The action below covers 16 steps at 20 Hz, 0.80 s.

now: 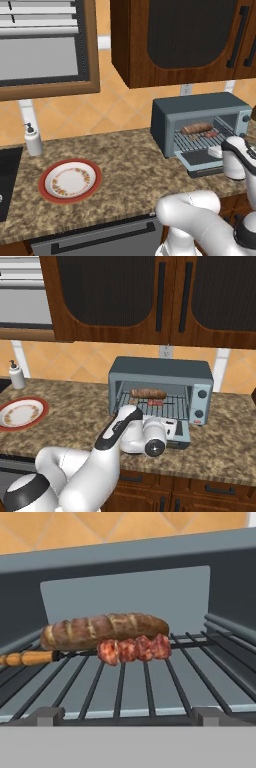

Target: Pick up the kebab skewer and baguette bread, and place them inside the toaster oven. Close the toaster oven door and start by setting the timer.

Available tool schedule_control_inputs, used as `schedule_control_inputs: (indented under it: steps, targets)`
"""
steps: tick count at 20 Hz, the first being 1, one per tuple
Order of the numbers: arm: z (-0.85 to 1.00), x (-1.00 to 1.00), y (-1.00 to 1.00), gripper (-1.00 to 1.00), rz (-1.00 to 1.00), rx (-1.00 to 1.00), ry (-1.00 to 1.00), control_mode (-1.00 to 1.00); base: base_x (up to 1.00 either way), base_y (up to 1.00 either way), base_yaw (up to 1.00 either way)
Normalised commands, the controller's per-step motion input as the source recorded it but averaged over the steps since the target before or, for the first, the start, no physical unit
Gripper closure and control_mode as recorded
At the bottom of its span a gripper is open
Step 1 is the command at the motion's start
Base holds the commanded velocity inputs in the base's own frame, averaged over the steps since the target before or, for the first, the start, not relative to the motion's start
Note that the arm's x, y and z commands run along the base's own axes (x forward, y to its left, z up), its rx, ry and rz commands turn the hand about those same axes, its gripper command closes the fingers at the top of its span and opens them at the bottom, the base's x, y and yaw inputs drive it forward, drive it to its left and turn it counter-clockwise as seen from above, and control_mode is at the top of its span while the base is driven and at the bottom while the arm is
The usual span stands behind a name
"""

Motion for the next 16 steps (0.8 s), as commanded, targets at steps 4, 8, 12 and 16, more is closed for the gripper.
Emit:
schedule_control_inputs:
  steps: [4,8,12,16]
  targets:
    - [-0.06,0.19,0.05,-1.00,0.00,0.00,0.00,-1.00,0.00,0.00,0.00]
    - [-0.02,0.21,0.05,-1.00,0.00,0.00,0.00,-1.00,0.00,0.00,0.00]
    - [-0.01,0.23,0.05,-1.00,0.00,0.00,0.00,-1.00,0.00,0.00,0.00]
    - [0.00,0.23,0.01,-1.00,0.00,0.00,0.00,-1.00,0.00,0.00,0.00]
